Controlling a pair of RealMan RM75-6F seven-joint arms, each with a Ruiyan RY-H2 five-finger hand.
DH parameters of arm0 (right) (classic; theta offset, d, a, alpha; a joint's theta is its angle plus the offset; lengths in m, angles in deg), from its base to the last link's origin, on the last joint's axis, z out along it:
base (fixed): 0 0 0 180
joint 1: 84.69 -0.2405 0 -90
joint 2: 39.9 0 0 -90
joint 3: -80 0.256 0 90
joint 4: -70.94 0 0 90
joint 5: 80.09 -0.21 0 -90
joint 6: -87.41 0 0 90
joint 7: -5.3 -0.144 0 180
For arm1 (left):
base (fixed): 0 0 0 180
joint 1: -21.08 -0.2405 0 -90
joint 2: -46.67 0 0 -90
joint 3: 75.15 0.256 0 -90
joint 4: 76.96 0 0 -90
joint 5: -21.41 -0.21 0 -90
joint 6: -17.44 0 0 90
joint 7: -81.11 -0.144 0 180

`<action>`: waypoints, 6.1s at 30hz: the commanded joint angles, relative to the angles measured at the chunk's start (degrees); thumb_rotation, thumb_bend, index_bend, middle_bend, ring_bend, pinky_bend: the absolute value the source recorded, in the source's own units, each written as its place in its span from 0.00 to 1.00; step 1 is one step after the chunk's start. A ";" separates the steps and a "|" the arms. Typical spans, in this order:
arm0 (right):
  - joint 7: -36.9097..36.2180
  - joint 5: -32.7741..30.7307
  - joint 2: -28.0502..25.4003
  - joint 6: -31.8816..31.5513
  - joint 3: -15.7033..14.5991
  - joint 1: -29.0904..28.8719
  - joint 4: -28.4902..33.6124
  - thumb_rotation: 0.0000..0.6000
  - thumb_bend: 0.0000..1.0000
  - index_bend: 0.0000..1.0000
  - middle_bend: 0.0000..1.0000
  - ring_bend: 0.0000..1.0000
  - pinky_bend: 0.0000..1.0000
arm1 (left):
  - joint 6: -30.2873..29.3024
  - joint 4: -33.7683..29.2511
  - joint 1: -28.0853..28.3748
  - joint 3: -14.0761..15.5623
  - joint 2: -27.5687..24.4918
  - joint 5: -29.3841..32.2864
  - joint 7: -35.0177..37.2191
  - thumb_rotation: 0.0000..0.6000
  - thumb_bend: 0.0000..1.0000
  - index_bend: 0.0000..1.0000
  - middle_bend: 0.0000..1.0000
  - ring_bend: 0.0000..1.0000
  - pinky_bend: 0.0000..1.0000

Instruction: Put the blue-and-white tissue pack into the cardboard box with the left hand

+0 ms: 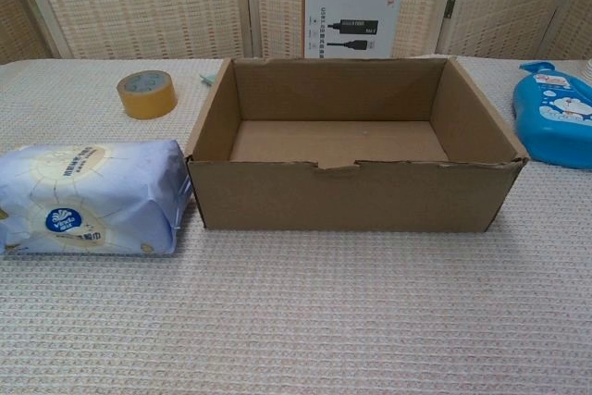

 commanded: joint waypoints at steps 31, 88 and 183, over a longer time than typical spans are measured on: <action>0.23 0.17 0.00 2.20 0.53 -2.10 0.21 1.00 0.00 0.12 0.00 0.00 0.00 | 9.80 -19.74 5.10 -0.05 -6.10 1.24 -8.69 1.00 0.20 0.00 0.00 0.00 0.11; -2.74 -1.52 -1.00 1.21 1.38 -1.99 -1.40 1.00 0.00 0.12 0.00 0.00 0.00 | 35.07 -16.17 29.88 -3.69 8.60 37.25 -34.46 1.00 0.23 0.41 0.50 0.41 0.55; -6.97 -1.72 -1.48 0.75 1.62 -1.54 -2.99 1.00 0.00 0.12 0.00 0.00 0.00 | 10.83 -28.76 46.25 -20.59 10.13 38.91 -51.85 1.00 0.18 0.00 0.00 0.00 0.12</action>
